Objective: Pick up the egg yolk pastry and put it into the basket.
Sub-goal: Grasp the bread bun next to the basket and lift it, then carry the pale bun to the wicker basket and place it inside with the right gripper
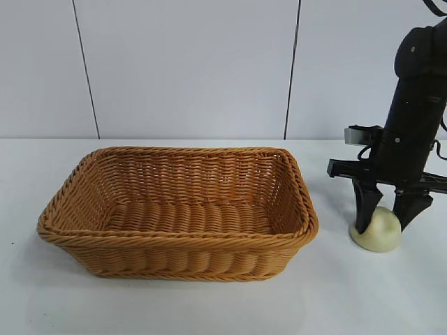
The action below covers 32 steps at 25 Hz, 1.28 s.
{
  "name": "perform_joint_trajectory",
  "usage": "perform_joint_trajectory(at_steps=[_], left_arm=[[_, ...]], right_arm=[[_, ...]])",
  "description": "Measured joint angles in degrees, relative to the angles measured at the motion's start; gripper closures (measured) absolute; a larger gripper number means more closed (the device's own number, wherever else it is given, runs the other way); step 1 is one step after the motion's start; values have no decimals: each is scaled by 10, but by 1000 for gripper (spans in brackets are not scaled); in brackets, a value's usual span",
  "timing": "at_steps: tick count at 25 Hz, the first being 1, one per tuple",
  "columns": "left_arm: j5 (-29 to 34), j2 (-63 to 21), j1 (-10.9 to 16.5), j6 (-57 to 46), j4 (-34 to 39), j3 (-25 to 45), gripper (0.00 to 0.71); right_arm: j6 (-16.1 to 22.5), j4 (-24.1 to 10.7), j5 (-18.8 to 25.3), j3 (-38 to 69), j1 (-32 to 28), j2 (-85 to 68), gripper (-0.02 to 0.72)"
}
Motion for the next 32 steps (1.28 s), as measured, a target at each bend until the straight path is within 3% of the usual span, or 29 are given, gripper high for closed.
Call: perform_joint_trajectory(at_steps=[3, 5, 19, 23, 32], left_arm=[[0, -2, 0, 0, 0, 0, 18], [0, -2, 0, 0, 0, 0, 18], [0, -2, 0, 0, 0, 0, 18], [0, -2, 0, 0, 0, 0, 18], [0, -2, 0, 0, 0, 0, 18]], right_arm=[[-9, 1, 6, -8, 0, 0, 663], [-16, 1, 17, -14, 0, 0, 701], [-32, 2, 32, -28, 0, -141, 713], [-32, 28, 28, -28, 9, -182, 713], [-23, 52, -15, -86, 147, -192, 713]])
